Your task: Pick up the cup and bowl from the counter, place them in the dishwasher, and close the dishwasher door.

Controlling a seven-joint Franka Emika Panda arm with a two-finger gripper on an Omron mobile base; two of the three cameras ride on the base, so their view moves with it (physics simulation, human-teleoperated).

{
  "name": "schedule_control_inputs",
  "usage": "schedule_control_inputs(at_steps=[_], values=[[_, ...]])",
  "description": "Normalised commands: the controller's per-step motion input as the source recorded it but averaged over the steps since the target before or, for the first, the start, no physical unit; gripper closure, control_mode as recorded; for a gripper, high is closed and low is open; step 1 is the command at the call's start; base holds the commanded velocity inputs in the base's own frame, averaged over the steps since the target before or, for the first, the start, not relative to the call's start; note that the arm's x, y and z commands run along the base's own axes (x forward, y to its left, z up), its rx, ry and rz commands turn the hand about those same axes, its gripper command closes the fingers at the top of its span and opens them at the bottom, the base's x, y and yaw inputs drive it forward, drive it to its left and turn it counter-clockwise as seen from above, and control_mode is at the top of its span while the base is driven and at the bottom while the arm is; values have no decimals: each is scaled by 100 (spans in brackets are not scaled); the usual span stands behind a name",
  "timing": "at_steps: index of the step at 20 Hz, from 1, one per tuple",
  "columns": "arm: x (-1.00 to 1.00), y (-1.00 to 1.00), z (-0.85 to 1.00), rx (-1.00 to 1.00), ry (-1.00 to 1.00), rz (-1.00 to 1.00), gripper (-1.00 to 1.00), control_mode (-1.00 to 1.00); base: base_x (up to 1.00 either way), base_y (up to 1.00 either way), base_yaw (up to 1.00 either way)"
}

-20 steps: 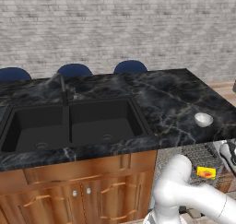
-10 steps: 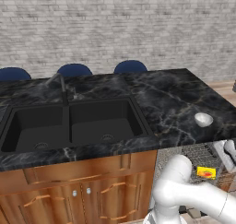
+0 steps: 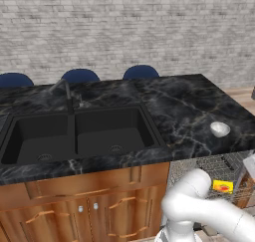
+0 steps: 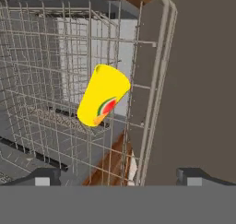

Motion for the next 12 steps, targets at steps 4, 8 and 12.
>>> schedule_control_inputs(at_steps=[4,8,12], values=[[-35,0,70,1,-4,0,-100,-100,0,0,0],[-19,0,75,0,-2,0,-100,-100,0,0,0],[-13,1,76,1,-2,0,-100,-100,0,0,0]])
